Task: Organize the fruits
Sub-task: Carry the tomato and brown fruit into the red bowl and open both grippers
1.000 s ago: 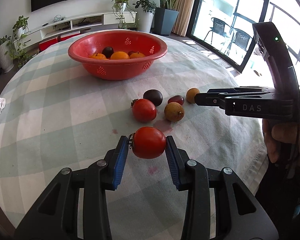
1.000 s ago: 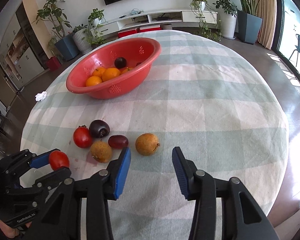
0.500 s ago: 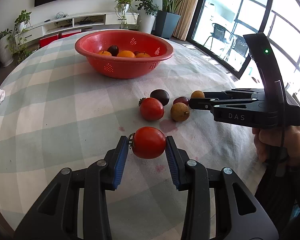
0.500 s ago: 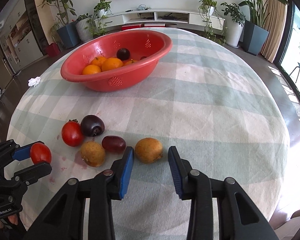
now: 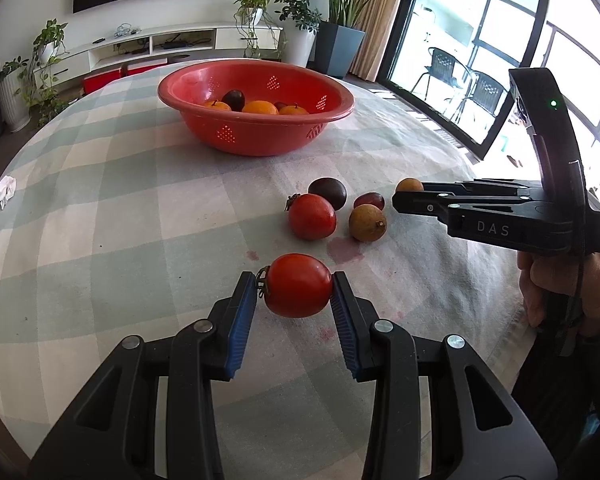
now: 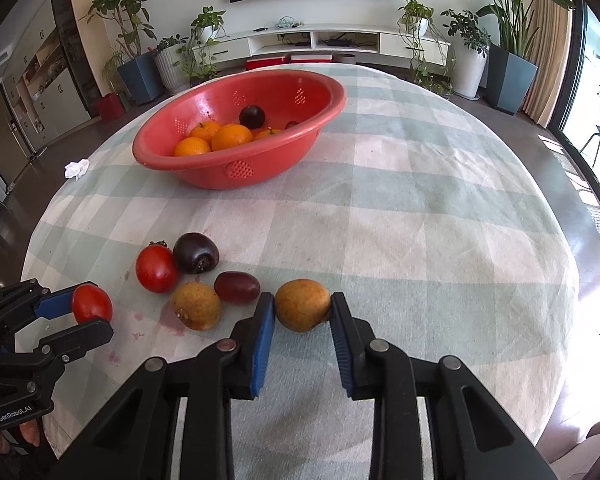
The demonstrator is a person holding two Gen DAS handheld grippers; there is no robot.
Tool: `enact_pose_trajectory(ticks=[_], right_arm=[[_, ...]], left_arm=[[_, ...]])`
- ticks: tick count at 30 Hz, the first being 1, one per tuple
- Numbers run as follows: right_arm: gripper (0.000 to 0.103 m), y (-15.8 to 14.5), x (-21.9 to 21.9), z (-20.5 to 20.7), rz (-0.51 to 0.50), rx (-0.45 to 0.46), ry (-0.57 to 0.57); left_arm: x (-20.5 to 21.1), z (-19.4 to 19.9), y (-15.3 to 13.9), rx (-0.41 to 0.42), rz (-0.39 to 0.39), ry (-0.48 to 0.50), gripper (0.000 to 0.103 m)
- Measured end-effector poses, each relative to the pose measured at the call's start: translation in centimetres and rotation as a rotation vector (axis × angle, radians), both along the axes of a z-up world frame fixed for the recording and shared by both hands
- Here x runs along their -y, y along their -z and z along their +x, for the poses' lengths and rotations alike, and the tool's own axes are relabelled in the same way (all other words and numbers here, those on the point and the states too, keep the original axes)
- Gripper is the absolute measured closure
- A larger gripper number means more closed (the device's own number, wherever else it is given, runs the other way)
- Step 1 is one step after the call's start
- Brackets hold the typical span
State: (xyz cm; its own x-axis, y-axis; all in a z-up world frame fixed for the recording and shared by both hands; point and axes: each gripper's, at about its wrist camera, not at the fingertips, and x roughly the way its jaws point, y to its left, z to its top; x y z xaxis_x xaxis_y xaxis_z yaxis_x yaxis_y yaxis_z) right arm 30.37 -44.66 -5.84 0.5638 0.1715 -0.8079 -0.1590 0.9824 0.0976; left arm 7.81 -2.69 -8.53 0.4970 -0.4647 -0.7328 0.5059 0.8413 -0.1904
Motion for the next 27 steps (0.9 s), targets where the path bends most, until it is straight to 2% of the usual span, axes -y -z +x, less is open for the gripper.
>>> enact_pose_trajectory(ticks=[9,13,17,22,25,27], right_arm=[[0.072,-2.0,2.9,0.0,0.133,0.020,0.079],[0.072,-4.6,5.2,0.9,0.167,0.069,0.132],[0.072,-8.4,6.4,2.3,0.168,0.163,0.160],[0.072,-13.1,4.0,4.9,0.151,0.268,0.079],[0.072,-14.1,1.6,7.4,0.155,0.267,0.011],[0.072,-13.8,-0.1,9.3,0.147,0.240,-0.026]], left_arm=[[-1.7,1.2,-2.2,0.027,-0.021,-0.035,0.067],[-2.7,3.0,-4.8,0.079,-0.005,-0.051,0.067],[-2.9,5.4,-7.9,0.142,0.023,-0.050,0.067],[-1.2,9.3,-11.0,0.190,0.071,-0.023,0.067],[0.3,11.5,-11.7,0.195,0.097,0.005,0.067],[1.4,12.7,-11.5,0.185,0.114,0.028,0.067]])
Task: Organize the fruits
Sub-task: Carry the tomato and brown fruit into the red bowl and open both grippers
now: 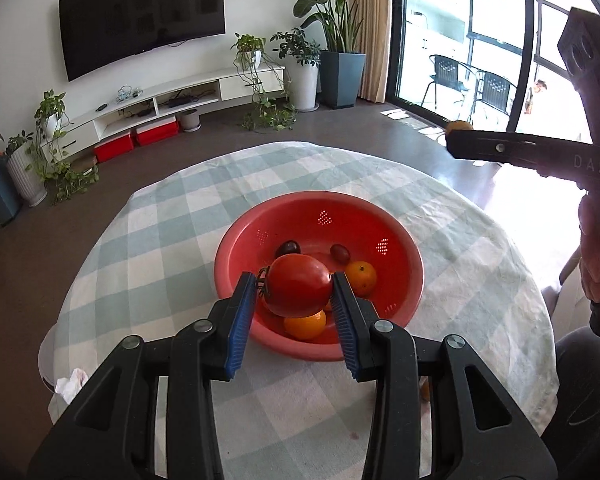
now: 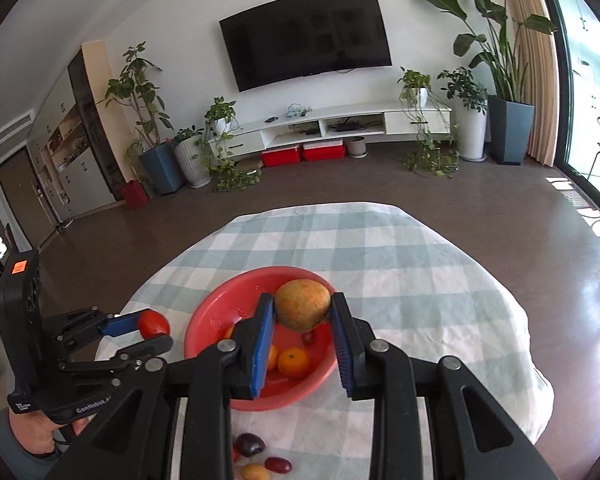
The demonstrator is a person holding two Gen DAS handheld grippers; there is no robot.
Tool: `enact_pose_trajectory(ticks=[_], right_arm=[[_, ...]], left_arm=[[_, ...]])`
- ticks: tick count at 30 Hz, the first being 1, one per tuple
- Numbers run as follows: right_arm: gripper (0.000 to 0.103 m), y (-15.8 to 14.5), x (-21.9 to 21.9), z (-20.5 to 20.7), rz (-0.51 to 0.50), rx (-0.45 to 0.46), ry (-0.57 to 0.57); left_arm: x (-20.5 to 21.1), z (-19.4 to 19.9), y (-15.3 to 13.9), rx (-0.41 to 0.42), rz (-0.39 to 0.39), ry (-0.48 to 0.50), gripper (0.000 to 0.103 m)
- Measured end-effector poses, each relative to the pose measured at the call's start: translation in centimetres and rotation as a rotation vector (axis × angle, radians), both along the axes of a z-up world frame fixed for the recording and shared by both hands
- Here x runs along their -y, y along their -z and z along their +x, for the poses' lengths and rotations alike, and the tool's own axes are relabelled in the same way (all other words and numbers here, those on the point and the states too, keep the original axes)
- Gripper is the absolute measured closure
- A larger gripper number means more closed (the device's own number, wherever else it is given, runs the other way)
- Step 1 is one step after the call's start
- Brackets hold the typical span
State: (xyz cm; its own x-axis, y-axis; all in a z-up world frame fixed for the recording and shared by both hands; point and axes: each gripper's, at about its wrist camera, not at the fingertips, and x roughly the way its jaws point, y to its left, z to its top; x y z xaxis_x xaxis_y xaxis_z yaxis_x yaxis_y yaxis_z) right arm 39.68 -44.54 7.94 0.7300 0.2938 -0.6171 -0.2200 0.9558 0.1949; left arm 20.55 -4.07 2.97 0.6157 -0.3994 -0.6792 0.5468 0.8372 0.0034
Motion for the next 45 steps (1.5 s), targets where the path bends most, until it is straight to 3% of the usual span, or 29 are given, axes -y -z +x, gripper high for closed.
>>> enact_pose_trajectory(ticks=[5,12,28,37,45], right_arm=[[0.072,3.1,-3.3,4.5,-0.028,-0.115,-0.064],[0.072,8.1,-4.7,7.8,-0.082,-0.247,-0.075],[0.072,12.4,-6.5,9.7,-0.184,-0.309,-0.103],[0.072,12.4,-6.6,9.8,-0.173,-0.309,-0.108],[0.072,12.6,-6.7,9.7,-0.154,-0.309,-0.119]], left_arm=[[2.6,2.4,2.7,-0.061,0.041,0.042,0.067],[3.7,3.9,6.0,-0.110,0.035,0.051,0.067],[4.6,4.6,8.7,-0.131,0.040,0.068,0.067],[4.5,4.5,8.6,-0.129,0.036,0.063,0.067],[4.5,4.4,8.7,-0.129,0.029,0.064,0.058]])
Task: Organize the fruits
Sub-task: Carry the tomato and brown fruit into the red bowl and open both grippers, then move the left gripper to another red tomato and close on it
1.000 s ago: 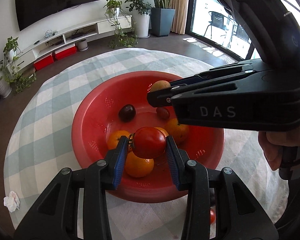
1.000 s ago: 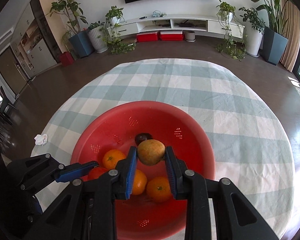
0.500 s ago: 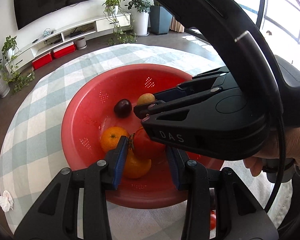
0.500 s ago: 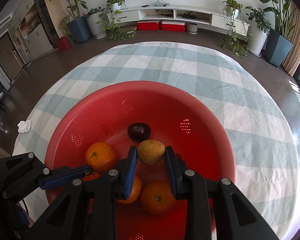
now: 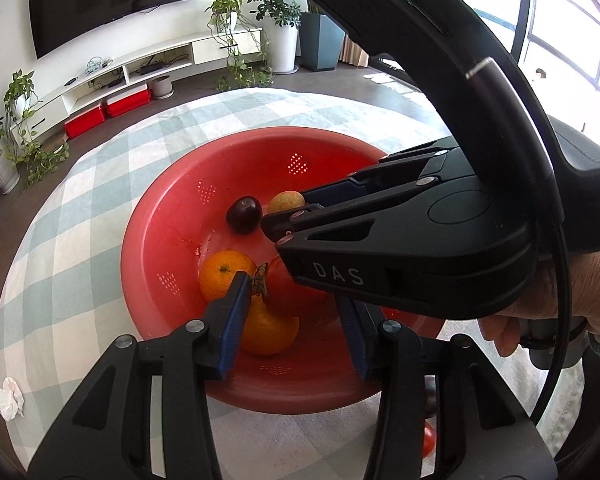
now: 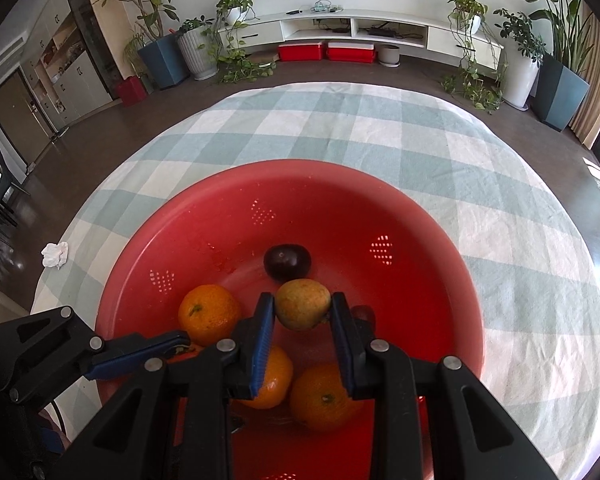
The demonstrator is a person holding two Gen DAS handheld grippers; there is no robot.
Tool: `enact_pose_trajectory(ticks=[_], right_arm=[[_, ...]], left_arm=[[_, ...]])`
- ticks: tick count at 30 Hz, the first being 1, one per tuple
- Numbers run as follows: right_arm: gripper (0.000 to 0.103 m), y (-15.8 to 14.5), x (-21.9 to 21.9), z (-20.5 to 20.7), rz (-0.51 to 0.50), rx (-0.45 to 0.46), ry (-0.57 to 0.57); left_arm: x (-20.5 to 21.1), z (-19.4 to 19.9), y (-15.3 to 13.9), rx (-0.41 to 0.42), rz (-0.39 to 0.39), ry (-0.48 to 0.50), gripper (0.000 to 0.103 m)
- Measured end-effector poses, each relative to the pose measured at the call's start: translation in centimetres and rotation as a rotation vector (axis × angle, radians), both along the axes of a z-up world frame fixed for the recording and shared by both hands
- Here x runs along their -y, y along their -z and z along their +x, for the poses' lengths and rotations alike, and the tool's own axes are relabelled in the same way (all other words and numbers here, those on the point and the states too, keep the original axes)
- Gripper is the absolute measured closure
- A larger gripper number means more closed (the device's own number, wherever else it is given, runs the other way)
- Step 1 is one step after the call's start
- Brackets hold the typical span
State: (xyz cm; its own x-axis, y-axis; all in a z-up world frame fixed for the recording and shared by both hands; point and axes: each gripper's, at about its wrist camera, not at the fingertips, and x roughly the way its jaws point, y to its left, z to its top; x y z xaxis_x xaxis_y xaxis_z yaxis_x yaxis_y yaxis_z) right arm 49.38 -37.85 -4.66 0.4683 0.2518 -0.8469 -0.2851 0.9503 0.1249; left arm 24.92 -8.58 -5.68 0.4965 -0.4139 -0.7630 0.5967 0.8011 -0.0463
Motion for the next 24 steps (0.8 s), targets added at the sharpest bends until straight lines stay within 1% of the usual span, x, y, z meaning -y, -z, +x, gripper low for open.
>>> enact_pose_trajectory(ticks=[1,2,3,4,6,8,11,13,14,15,16,17,18,20,23,24], right_arm=[[0.072,0.0,0.0,0.0,0.001,0.002,-0.001],[0.072,0.0,0.0,-0.1,0.002,0.003,-0.002],[0.070,-0.1,0.0,-0.1,0.007,0.005,-0.004],[0.068,-0.1,0.0,-0.2,0.013,0.009,-0.006],[0.060,-0.4,-0.1,-0.4,0.018,0.020,-0.008],[0.053,-0.7,-0.2,-0.7,0.010,0.035,-0.004],[0.053,-1.2,0.1,-1.0,0.014,0.053,0.007],[0.052,-1.8,0.5,-1.4,0.027,0.065,0.019],[0.052,-2.1,0.8,-1.7,0.038,0.074,0.025],[0.049,-2.5,1.2,-2.0,0.051,0.083,0.032],[0.047,-2.9,1.6,-2.5,0.066,0.095,0.042],[0.044,-3.3,2.1,-3.0,0.082,0.107,0.052],[0.041,-3.7,2.6,-3.6,0.102,0.118,0.063],[0.037,-4.4,3.9,-4.8,0.148,0.130,0.092],[0.034,-4.9,5.7,-7.1,0.221,0.140,0.134],[0.031,-5.0,6.2,-7.9,0.242,0.144,0.147]], left_arm=[[-0.1,0.0,0.0,0.003,-0.005,-0.001,0.057],[-0.2,0.1,-0.1,0.007,-0.009,-0.002,0.052],[-0.2,0.0,-0.2,0.010,-0.013,-0.003,0.048],[-0.2,-0.1,-0.3,0.013,-0.016,-0.004,0.047],[-0.3,-0.2,-0.4,0.017,-0.019,-0.010,0.041],[-0.5,0.0,-0.5,0.020,-0.026,-0.017,0.040],[-1.0,0.0,-0.7,0.023,-0.034,-0.029,0.040],[-1.5,-0.2,-1.0,0.030,-0.040,-0.040,0.037],[-1.8,-0.3,-1.3,0.037,-0.049,-0.046,0.032],[-2.1,-0.6,-1.6,0.045,-0.057,-0.052,0.028],[-2.3,-1.0,-1.9,0.052,-0.065,-0.058,0.026],[-2.6,-1.3,-2.3,0.060,-0.074,-0.063,0.021],[-2.9,-1.7,-2.6,0.068,-0.083,-0.066,0.012],[-3.5,-2.6,-3.1,0.086,-0.102,-0.074,0.001],[-4.2,-4.0,-3.2,0.095,-0.109,-0.087,0.000],[-4.3,-4.4,-3.1,0.098,-0.106,-0.092,0.000]])
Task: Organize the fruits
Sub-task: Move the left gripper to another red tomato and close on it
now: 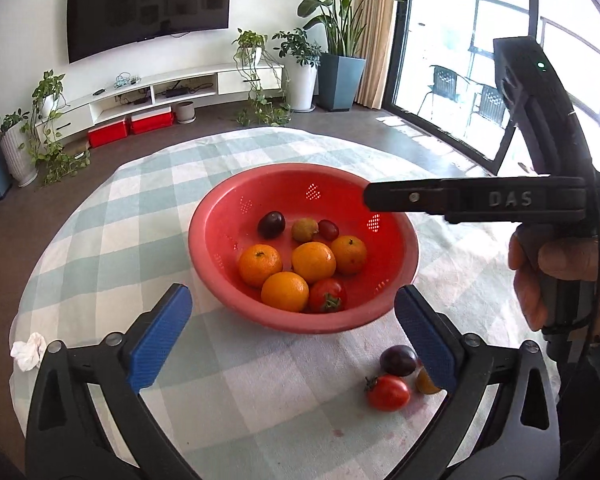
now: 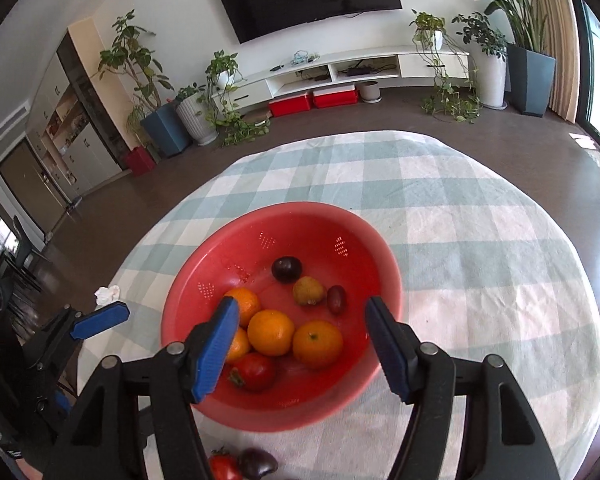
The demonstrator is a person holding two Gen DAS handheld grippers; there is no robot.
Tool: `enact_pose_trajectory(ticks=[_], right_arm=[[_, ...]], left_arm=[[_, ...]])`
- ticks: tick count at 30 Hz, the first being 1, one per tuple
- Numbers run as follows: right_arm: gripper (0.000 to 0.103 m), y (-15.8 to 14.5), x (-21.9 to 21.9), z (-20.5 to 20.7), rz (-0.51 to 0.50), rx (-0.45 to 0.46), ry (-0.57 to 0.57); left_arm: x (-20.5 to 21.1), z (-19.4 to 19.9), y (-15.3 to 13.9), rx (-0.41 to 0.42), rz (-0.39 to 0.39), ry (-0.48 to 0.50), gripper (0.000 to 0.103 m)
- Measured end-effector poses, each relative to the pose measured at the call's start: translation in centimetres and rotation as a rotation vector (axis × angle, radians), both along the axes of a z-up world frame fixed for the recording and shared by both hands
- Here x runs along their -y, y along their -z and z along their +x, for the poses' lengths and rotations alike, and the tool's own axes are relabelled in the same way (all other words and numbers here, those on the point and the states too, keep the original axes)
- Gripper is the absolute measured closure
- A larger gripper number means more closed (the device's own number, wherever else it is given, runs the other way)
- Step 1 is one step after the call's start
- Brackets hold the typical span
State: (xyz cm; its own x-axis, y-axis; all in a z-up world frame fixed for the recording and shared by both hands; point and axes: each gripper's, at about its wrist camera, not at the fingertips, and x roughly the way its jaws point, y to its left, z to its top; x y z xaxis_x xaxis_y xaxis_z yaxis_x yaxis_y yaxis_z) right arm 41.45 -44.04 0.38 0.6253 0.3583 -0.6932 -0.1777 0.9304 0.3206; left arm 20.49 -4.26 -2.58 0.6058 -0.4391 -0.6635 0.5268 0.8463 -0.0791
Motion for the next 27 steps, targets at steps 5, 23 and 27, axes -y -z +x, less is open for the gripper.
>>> enact_pose_trajectory(ticks=[5,23,27], right_arm=[[0.020,-0.2,1.6,-5.1,0.052,0.037,0.032],[0.011,3.4,0.4,-14.2,0.037,-0.015,0.025],[0.011,4.2,0.6,-14.4,0.050,-0.033,0.030]], left_arm=[[0.1,-3.3,0.8,0.007,0.054,0.009,0.000],[3.6,-6.7,4.2,-0.021,0.269,0.326,0.000],[4.1,-6.1,4.6,-0.029,0.274,0.396,0.000]])
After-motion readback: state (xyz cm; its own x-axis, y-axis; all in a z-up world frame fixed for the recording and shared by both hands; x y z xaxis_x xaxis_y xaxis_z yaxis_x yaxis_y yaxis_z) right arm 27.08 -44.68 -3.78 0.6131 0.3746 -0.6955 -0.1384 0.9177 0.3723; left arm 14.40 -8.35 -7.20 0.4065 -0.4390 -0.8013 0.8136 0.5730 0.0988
